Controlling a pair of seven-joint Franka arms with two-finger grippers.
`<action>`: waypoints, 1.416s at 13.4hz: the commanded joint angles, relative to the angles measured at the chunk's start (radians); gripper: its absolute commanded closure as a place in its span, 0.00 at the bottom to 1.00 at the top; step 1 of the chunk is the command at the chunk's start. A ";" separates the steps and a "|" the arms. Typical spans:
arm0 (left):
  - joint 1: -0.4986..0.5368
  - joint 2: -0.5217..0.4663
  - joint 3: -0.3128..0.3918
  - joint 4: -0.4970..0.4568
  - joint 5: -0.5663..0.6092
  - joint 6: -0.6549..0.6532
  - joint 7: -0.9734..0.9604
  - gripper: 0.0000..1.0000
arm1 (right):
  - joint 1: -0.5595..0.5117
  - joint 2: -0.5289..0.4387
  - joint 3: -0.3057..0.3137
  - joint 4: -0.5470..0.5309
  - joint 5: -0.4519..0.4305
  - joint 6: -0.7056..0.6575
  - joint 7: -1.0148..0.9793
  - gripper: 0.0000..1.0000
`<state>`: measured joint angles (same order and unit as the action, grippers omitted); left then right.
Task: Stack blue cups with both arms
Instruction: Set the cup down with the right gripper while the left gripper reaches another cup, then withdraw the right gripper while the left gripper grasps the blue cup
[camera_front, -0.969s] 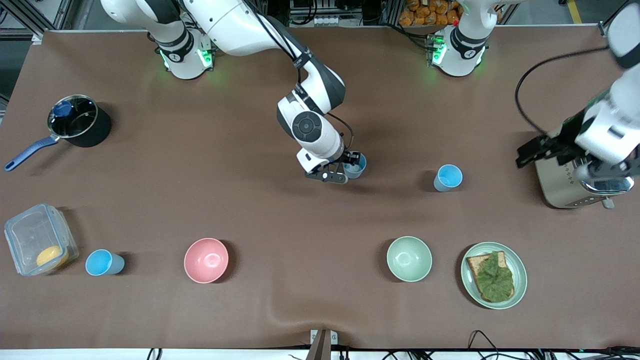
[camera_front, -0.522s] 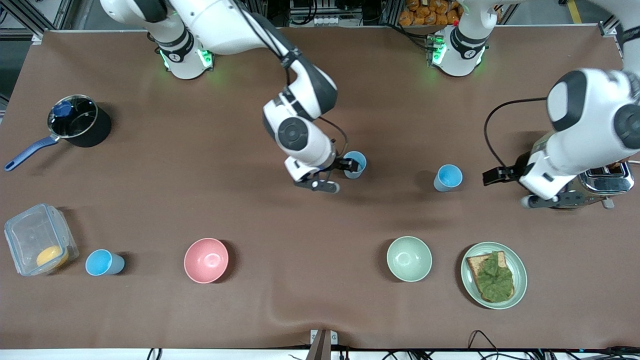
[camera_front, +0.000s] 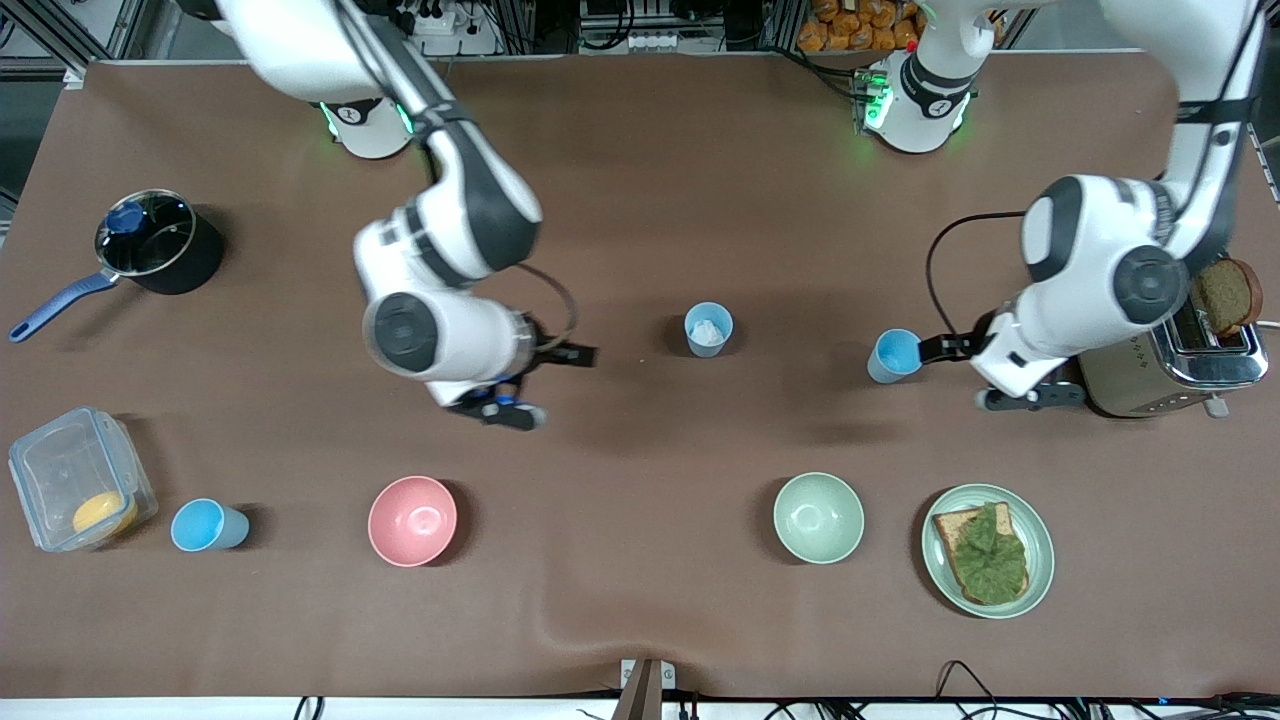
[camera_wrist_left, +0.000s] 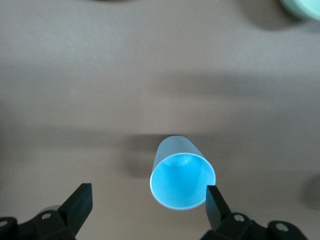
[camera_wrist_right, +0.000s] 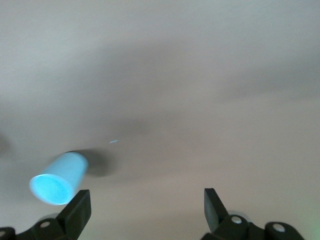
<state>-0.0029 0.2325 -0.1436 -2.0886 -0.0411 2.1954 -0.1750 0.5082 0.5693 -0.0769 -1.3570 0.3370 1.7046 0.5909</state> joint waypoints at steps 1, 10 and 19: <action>0.001 -0.015 -0.001 -0.097 0.056 0.089 0.006 0.00 | -0.048 -0.078 0.011 -0.057 -0.096 -0.046 -0.054 0.00; 0.000 0.051 -0.001 -0.119 0.064 0.155 0.005 0.00 | -0.371 -0.399 0.011 -0.283 -0.297 -0.048 -0.383 0.00; -0.026 0.056 -0.001 -0.116 0.064 0.173 0.005 1.00 | -0.499 -0.615 0.011 -0.300 -0.328 -0.196 -0.510 0.00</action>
<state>-0.0200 0.3117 -0.1445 -2.2010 0.0021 2.3598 -0.1717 0.0362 -0.0106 -0.0872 -1.6489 0.0305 1.5404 0.0947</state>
